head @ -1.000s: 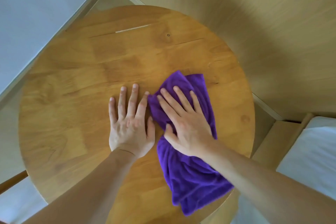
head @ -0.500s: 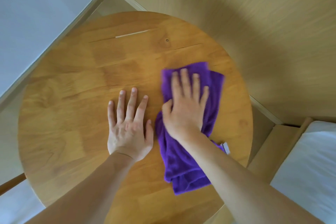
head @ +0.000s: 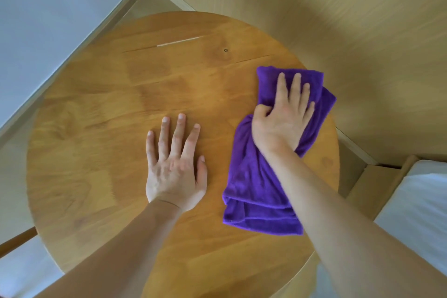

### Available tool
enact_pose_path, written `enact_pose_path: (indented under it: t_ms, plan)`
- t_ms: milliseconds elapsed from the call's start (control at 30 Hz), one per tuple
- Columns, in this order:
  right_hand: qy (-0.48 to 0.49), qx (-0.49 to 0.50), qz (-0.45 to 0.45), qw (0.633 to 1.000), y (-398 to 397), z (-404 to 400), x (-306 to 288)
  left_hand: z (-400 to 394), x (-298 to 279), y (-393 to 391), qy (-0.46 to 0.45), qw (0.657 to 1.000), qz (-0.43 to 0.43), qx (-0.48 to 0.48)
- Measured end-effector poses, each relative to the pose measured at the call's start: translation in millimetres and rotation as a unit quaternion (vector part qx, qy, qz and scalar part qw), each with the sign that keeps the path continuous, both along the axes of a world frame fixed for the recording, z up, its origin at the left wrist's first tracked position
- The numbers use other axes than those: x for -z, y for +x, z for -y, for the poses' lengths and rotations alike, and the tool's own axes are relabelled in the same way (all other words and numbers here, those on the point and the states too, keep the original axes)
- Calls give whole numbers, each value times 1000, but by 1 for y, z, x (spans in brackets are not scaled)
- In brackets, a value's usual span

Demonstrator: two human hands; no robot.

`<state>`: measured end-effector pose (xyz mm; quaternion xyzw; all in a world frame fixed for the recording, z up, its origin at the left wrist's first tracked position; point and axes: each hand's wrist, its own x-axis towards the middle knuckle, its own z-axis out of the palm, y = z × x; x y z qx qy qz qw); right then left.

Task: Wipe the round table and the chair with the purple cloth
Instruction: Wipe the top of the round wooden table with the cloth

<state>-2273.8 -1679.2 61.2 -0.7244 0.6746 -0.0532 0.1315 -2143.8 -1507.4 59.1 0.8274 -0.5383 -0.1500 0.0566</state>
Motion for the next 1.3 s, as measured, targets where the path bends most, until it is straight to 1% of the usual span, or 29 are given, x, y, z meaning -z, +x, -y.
enact_pose_path:
  t_ms: [67, 133, 200, 267, 300, 333, 367, 400, 433, 467, 500, 567, 600, 633, 667, 700, 767, 833, 900, 933, 967, 1000, 1067, 1100, 1167, 1200, 1233, 1267, 1300]
  plan:
    - [-4, -58, -22, 998, 12, -23, -2, 0, 0, 0, -1, 1000, 1, -1]
    - [15, -188, -48, 981, 10, -48, -4, 1, -1, 0, 0, 1000, 2, -2]
    - [26, -337, -50, 940, -2, -63, -6, 1, -1, 0, 3, 1000, 3, 0]
    - [32, -453, -38, 890, -19, -52, -9, 1, 0, 0, 4, 1000, 2, 2]
    - [31, -485, -30, 873, -27, -39, -9, 1, 0, 0, 3, 1000, 1, 1]
    - [29, -488, -18, 872, -35, -23, -8, 1, 0, 0, 3, 1000, -1, 0]
    - [27, -455, -1, 890, -42, -9, -5, 2, 0, 0, 3, 1000, -2, -2]
    - [20, -385, 18, 922, -47, 3, -3, 2, 0, 0, 5, 1000, -2, -2]
    - [9, -292, 31, 956, -48, 9, -2, 2, 0, 1, 7, 1000, -1, -2]
    - [-2, -197, 35, 980, -45, 9, -1, 1, 0, 0, 7, 1000, -2, -3]
    - [-11, -119, 37, 992, -37, 5, 0, 1, 0, 0, 6, 1000, -3, -4]
    - [-12, -28, 42, 999, -14, -11, -1, 1, -1, 1, 3, 1000, -5, -6]
    - [-4, -14, 42, 999, -3, -21, -4, 2, -1, 1, 4, 1000, -6, -5]
    - [8, -28, 34, 999, 6, -33, -7, 2, -1, 1, 5, 1000, -5, -5]
    - [19, -72, 19, 997, 10, -46, -9, 2, -1, 1, 6, 1000, -3, -5]
    - [32, -141, 0, 990, 11, -60, -10, 1, -1, 1, 7, 1000, -1, -5]
    - [57, -289, -20, 956, 0, -82, -12, 1, -1, 0, 7, 1000, 0, -3]
    - [68, -399, -19, 914, -18, -85, -15, 2, -1, 0, 7, 1000, 2, -1]
    - [63, -470, -27, 880, -36, -67, -16, 2, -1, 0, 6, 1000, 1, 0]
    - [57, -479, -32, 876, -44, -53, -16, 2, -1, 1, 5, 1000, -1, -1]
    - [52, -455, -36, 888, -52, -38, -16, 2, -1, 0, 5, 1000, -2, -1]
    - [47, -399, -34, 915, -61, -22, -14, 2, -1, 0, 7, 1000, -3, -1]
    - [35, -226, -11, 974, -71, 1, -10, 2, -1, 0, 8, 1000, -3, -2]
    - [27, -135, 6, 990, -71, 6, -8, 2, -2, 0, 7, 1000, -4, -2]
    - [15, 4, 27, 1000, -53, 1, -5, 2, -1, 0, 6, 1000, -5, -2]
    - [16, 47, 27, 998, -38, -6, -7, 1, -1, 1, 6, 1000, -5, -3]
    - [23, 66, 20, 997, -22, -17, -9, 1, -1, 1, 7, 1000, -3, -3]
    - [29, 49, 8, 998, -7, -32, -12, 1, -1, 1, 7, 1000, 1, -2]
    - [36, -9, -4, 999, 6, -51, -14, 1, -1, 1, 7, 1000, 4, -2]
